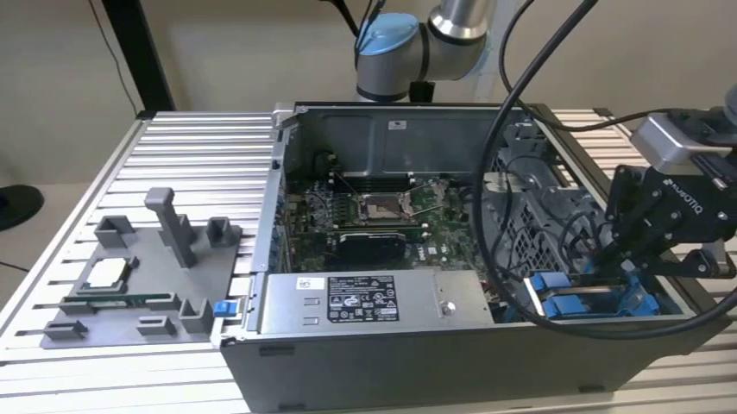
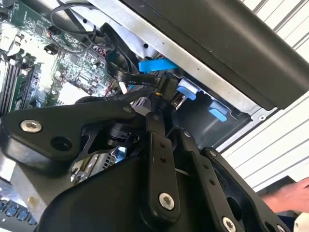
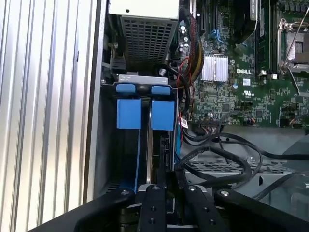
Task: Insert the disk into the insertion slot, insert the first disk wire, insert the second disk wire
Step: 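Insert the first disk wire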
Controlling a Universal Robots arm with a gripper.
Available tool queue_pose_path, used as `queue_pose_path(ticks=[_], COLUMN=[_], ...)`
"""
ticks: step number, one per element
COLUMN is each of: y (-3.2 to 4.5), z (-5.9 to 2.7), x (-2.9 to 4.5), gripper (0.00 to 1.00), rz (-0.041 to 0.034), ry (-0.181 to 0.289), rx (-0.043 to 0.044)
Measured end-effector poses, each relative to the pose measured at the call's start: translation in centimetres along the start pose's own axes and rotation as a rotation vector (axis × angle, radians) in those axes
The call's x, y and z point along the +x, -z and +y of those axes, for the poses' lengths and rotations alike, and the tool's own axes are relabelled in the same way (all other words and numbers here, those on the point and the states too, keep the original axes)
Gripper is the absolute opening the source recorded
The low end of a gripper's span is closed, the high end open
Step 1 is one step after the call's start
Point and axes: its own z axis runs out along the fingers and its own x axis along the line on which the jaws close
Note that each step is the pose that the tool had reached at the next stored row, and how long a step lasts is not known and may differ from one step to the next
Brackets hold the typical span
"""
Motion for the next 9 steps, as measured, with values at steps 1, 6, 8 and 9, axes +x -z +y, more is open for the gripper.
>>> queue_pose_path(ticks=[1, 6, 8, 9], y=[-0.07, -0.22, 0.08, 0.31], z=[-0.01, -0.04, 0.01, 0.05], x=[0.00, 0.01, -0.01, -0.03], gripper=[0.00, 1.00, 1.00, 1.00], rz=[0.0003, -0.0013, -0.0039, -0.0048], ry=[-0.001, -0.004, -0.006, -0.007], rx=[0.0001, 0.0000, -0.0019, -0.0025])
